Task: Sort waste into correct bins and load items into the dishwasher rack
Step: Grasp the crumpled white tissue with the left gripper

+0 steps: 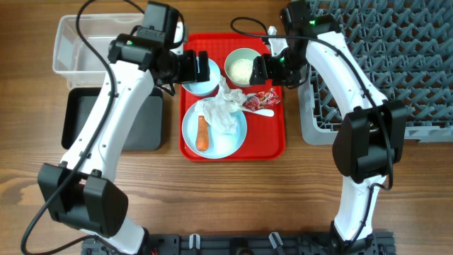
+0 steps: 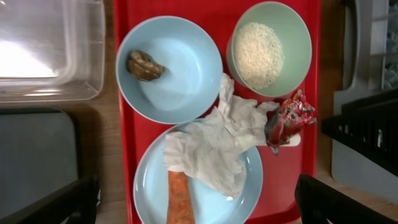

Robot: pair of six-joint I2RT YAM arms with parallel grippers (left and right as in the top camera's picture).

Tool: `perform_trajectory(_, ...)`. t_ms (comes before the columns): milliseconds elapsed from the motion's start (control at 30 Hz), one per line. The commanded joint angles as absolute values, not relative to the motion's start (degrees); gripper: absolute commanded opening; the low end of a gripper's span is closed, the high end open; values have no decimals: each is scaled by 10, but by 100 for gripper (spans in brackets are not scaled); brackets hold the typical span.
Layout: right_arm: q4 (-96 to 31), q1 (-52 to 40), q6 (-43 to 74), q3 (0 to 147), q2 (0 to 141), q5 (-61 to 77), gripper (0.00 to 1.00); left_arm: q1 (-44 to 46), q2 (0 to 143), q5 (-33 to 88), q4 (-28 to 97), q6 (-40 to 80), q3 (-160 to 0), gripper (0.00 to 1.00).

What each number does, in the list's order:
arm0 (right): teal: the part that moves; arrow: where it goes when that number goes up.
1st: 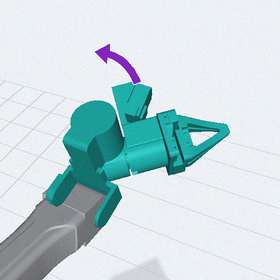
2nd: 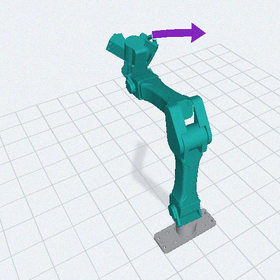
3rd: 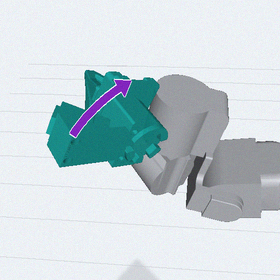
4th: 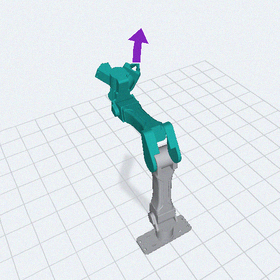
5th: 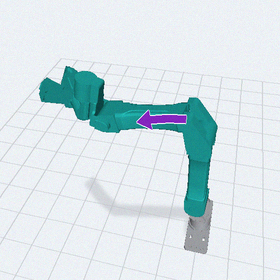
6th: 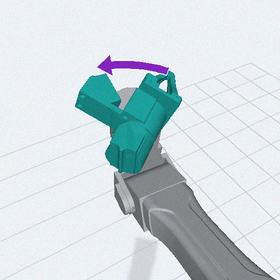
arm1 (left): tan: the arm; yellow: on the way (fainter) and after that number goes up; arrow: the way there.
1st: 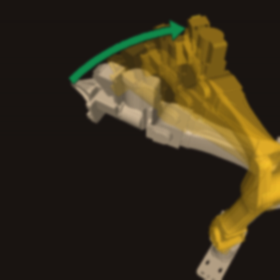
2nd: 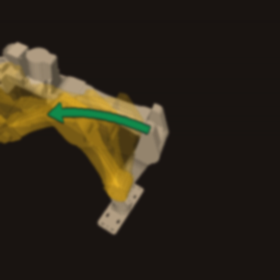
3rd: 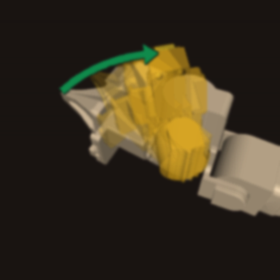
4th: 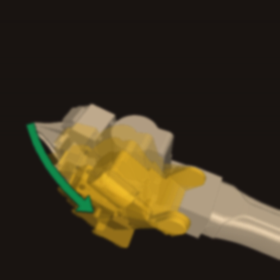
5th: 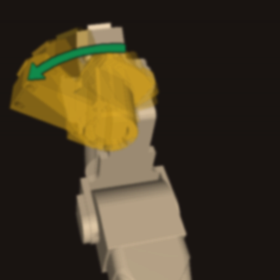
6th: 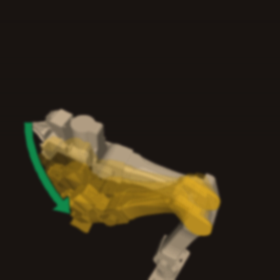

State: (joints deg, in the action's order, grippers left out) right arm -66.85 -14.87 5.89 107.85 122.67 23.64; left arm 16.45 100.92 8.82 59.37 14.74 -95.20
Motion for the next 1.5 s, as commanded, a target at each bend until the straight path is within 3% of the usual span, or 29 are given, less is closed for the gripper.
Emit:
perform_trajectory(0,-663,-147,45,1085,1198,256,73,204,1018,95,596,155,-947,100)
perform_trajectory(233,-656,-144,45,1085,1193,255,76,278,1088,83,591,168,-947,100)
perform_trajectory(900,-641,-24,75,1087,1140,258,77,278,1165,-55,482,183,-947,99)
perform_trajectory(1033,-641,-24,75,1087,1140,258,77,272,1188,-54,484,183,-947,86)
perform_trajectory(1333,-641,-24,75,1087,1140,256,77,279,1194,11,524,183,-947,80)
perform_trajectory(1467,-641,-24,75,1087,1140,255,77,293,1210,11,523,183,-947,67)
